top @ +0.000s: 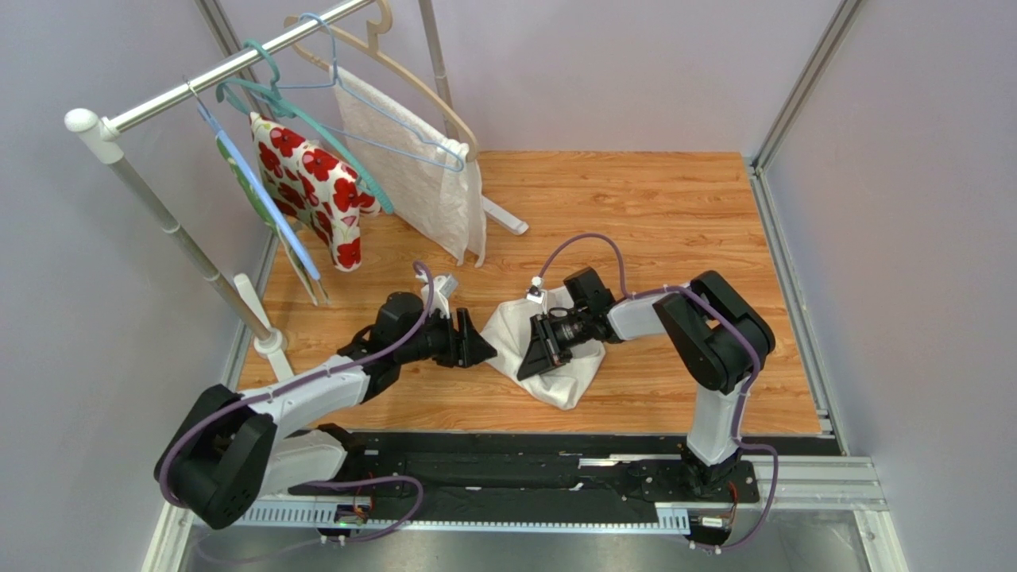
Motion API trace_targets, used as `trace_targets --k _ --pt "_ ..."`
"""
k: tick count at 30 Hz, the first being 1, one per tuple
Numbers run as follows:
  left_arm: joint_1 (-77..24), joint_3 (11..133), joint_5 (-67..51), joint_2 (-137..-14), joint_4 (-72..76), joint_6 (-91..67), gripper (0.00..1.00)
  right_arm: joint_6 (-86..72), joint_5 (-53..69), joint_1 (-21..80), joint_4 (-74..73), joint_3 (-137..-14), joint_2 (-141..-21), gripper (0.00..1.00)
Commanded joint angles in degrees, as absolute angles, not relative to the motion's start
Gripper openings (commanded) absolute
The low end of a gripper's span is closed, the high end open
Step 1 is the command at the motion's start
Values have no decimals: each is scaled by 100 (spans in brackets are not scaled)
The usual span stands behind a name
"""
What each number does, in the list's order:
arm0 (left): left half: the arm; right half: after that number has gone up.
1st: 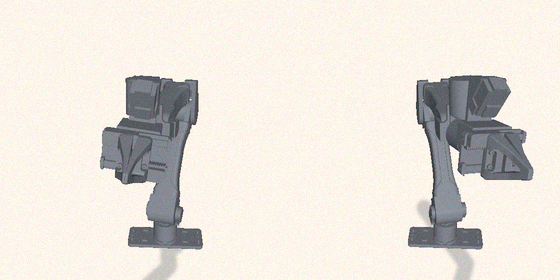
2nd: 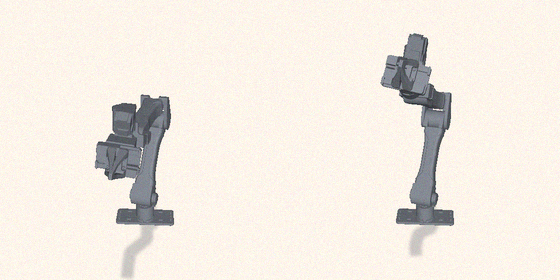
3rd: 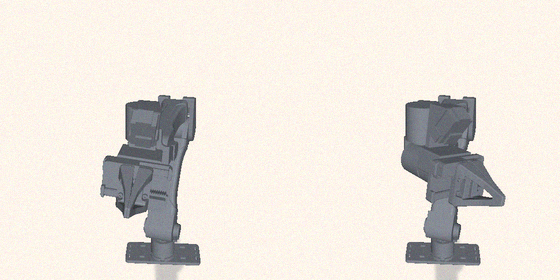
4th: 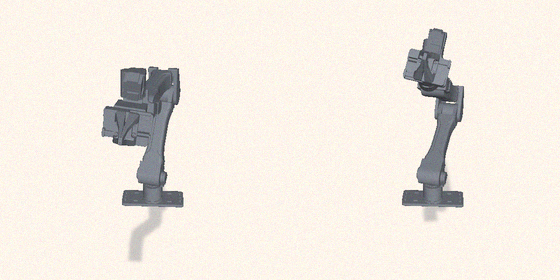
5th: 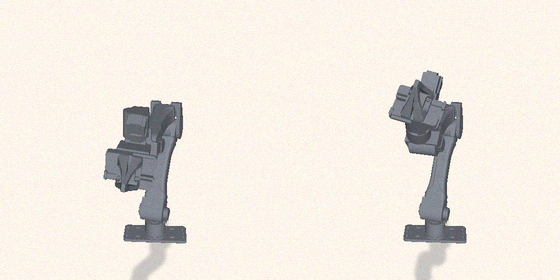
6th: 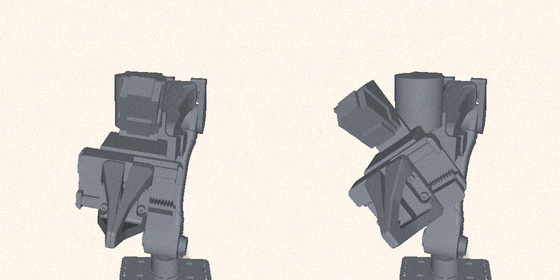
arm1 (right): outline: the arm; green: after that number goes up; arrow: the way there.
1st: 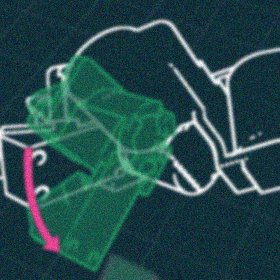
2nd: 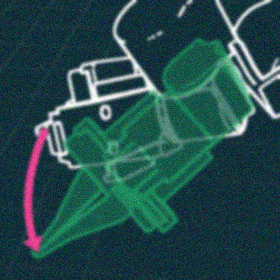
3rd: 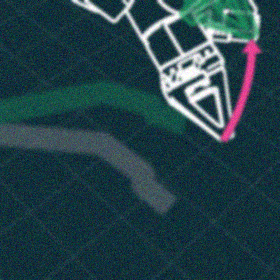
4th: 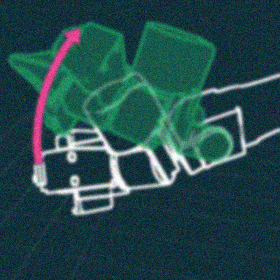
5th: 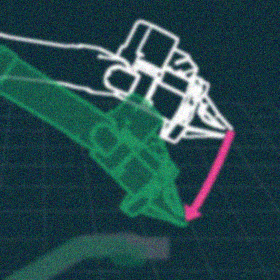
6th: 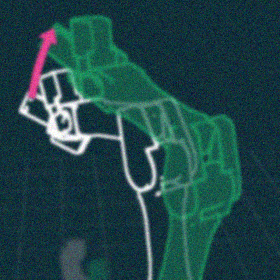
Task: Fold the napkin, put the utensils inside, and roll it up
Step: Roll the napkin with the utensil
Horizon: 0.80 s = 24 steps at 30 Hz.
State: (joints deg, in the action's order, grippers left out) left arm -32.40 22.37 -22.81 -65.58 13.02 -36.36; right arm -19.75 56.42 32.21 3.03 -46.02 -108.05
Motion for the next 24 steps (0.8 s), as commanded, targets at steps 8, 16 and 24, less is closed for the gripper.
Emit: trace_targets --k 8,16,24 --pt "-3269 2294 -2953 -7584 2836 -5088 61 -1749 4104 3085 -246 -4342 -11188 4" --pt "-3270 2118 -2821 -8305 4149 -5520 59 -1784 4008 3085 -272 -4359 -11241 5" --pt "-3270 2311 -2584 -8693 3410 -5458 59 -1793 3841 3076 -369 -4333 -11048 10"
